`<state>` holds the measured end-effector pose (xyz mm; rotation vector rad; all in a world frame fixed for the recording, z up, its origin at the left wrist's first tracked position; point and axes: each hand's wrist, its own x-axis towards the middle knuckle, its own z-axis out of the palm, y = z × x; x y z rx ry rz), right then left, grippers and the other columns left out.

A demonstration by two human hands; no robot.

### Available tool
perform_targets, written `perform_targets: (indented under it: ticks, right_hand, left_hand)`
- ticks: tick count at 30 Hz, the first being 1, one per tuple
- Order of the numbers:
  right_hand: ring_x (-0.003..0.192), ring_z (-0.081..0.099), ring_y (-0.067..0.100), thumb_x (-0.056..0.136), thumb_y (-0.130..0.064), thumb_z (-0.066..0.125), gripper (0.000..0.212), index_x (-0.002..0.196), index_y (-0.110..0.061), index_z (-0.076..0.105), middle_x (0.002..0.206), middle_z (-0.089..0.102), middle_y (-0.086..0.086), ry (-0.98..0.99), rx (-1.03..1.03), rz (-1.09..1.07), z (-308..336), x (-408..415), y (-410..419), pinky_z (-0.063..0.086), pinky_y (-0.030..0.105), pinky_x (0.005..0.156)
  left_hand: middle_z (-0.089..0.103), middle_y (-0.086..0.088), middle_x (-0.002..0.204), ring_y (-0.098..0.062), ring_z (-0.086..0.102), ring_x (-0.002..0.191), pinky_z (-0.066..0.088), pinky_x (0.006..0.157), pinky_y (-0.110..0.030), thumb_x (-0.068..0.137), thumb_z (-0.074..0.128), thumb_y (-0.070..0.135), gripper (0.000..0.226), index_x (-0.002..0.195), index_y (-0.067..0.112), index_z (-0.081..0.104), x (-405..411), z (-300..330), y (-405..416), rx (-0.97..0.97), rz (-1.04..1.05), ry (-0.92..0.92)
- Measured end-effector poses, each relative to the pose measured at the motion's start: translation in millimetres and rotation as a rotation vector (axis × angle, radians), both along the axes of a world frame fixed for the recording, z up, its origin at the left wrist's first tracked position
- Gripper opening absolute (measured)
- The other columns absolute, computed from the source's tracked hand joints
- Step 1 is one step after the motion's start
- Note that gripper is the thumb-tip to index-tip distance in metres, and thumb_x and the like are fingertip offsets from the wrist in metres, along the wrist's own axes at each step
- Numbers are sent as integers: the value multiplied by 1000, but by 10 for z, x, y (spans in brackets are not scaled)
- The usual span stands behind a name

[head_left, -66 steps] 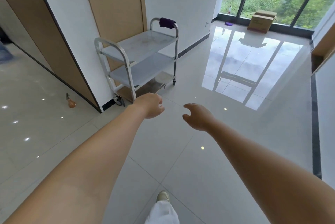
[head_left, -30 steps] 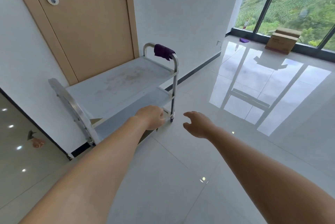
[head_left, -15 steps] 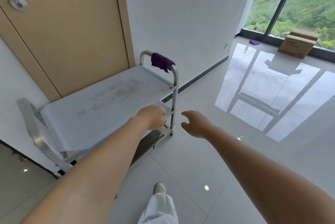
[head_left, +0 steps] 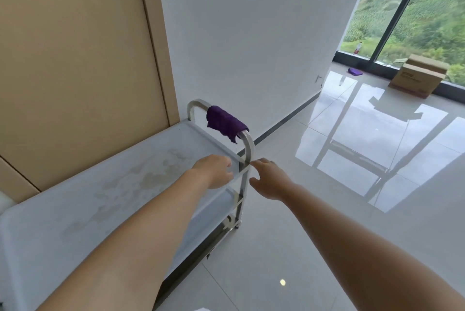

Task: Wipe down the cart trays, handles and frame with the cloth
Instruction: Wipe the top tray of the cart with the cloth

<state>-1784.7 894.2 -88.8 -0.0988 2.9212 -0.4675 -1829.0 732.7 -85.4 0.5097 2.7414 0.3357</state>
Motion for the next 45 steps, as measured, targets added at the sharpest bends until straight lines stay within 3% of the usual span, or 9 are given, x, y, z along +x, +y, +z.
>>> perform_targets:
  ticks: [7,14,22,29,34,37,39,41,45]
  right_hand:
    - [136,23,24,91,-20,51,41,131,-12,45,144,36,4,16,-12,-1,-201,-787,75,29,35,108]
    - [138,18,25,85,-15,59,68,144,-17,26,151,24,3,11,-6,47,-398,-1539,249,29,36,109]
    - [144,2,26,88,-17,56,76,150,-22,12,156,7,4,17,150,372,-560,-2497,375,12,37,115]
    - [144,-11,30,89,-29,56,70,148,-29,18,158,-10,3,19,301,645,-829,-2986,345,5,44,116]
    - [142,4,31,90,-24,57,49,137,-22,42,156,4,9,72,203,706,-899,-3119,286,26,43,111]
    - [135,21,39,85,-11,61,35,120,-12,59,149,23,17,102,132,696,-917,-3161,263,42,46,96]
    - [118,43,47,68,-3,76,31,98,-6,68,132,46,24,170,114,715,-925,-3175,233,54,46,73]
    - [86,62,45,37,6,85,41,72,-5,68,99,62,24,236,113,748,-918,-3210,201,51,34,43]
    - [67,63,33,31,4,84,44,70,-5,64,74,61,11,366,45,793,-852,-3242,123,49,33,51]
  left_hand:
    - [40,-5,140,-24,47,120,39,95,-34,95,43,29,43,135,12,44,-651,-141,79,5,-25,19]
    - [32,-5,146,-25,41,126,38,97,-35,94,45,26,50,141,14,33,-1237,-344,219,44,48,-37]
    - [33,-5,144,-24,41,127,40,97,-36,93,50,32,58,142,13,26,-1801,-651,510,51,234,-77]
    - [38,-8,137,-26,45,122,41,92,-35,91,53,32,63,143,14,23,-1998,-883,666,68,424,-170]
    - [43,-8,129,-27,50,114,45,87,-36,89,54,35,59,139,16,28,-2127,-927,659,102,542,-173]
    - [45,-8,125,-26,52,109,46,85,-35,87,55,32,57,136,17,30,-2156,-945,666,140,590,-174]
    - [44,-8,127,-26,51,110,45,88,-36,85,58,30,62,137,16,29,-2152,-959,658,180,609,-175]
    - [42,-7,128,-25,49,113,44,91,-38,82,61,32,70,141,17,26,-2126,-977,647,201,629,-156]
    - [47,-2,128,-21,47,115,42,92,-38,81,62,41,66,138,23,33,-2066,-1015,637,169,735,65]
